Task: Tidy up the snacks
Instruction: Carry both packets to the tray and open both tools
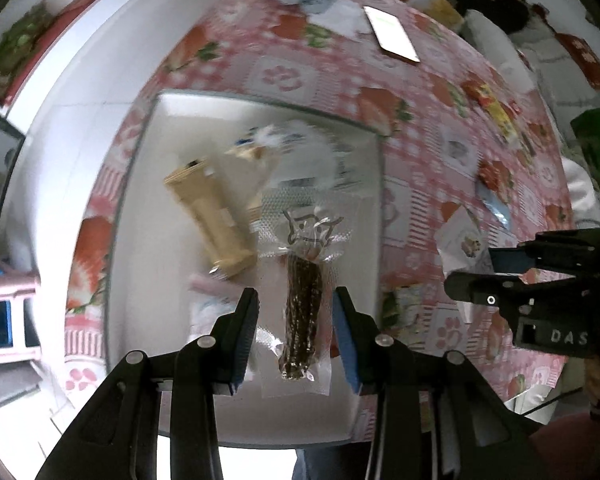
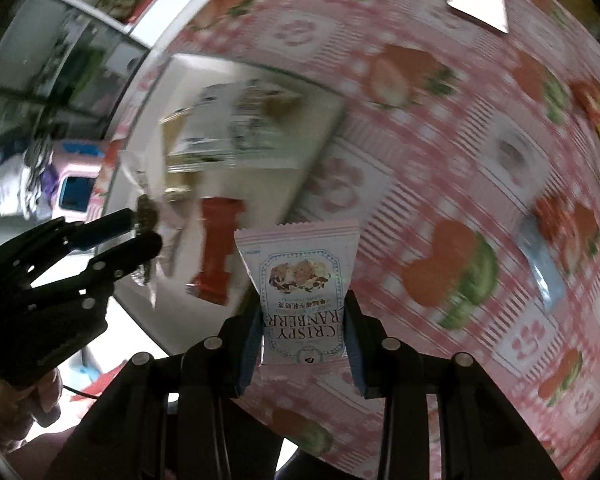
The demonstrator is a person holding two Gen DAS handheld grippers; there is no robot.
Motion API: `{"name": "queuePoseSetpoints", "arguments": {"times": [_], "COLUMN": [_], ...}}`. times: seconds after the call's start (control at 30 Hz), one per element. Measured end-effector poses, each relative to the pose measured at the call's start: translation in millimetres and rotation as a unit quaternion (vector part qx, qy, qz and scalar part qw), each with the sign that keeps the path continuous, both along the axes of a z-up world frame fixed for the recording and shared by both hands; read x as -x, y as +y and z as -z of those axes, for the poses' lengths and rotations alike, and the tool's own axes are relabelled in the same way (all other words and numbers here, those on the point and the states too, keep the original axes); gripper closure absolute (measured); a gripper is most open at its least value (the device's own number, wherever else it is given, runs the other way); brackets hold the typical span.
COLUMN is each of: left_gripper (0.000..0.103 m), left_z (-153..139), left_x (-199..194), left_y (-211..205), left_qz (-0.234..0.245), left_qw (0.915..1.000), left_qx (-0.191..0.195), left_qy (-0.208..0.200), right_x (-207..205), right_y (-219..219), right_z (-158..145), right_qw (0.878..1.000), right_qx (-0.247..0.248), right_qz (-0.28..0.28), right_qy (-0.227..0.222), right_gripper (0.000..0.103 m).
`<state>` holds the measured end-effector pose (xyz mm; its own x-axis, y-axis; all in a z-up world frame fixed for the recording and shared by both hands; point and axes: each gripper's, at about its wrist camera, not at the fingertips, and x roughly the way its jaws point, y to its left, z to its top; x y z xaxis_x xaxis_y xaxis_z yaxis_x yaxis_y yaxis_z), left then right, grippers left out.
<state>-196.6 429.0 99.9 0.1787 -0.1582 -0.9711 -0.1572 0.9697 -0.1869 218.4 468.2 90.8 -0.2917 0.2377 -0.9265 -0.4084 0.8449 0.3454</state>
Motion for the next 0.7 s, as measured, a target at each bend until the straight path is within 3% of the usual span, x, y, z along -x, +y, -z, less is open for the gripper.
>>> {"name": "queuePoseSetpoints", "arguments": {"times": [0.23,0.7], "left_gripper": [0.062,0.061], "left_z": [6.3,22.8], "left_x": [14.7,28.4], "left_y": [22.8,37.9], "left_qz": [-0.024,-0.033], "left_qw": [0.9996,0.9987], "left_qx": [-0.008,-0.013], "left_qy": [0.011,0.036], "right_x": [9.4,17.0], "right_y": [45.9,92.0], "right_z": [7.8,28.0], "right_qw": [0.999,0.997], "right_qx": [-0.011,-0.014], "right_qz": [-0.048,-0.073], "right_qy": [0.010,0.035], "right_gripper": [0.064,0.064]}}
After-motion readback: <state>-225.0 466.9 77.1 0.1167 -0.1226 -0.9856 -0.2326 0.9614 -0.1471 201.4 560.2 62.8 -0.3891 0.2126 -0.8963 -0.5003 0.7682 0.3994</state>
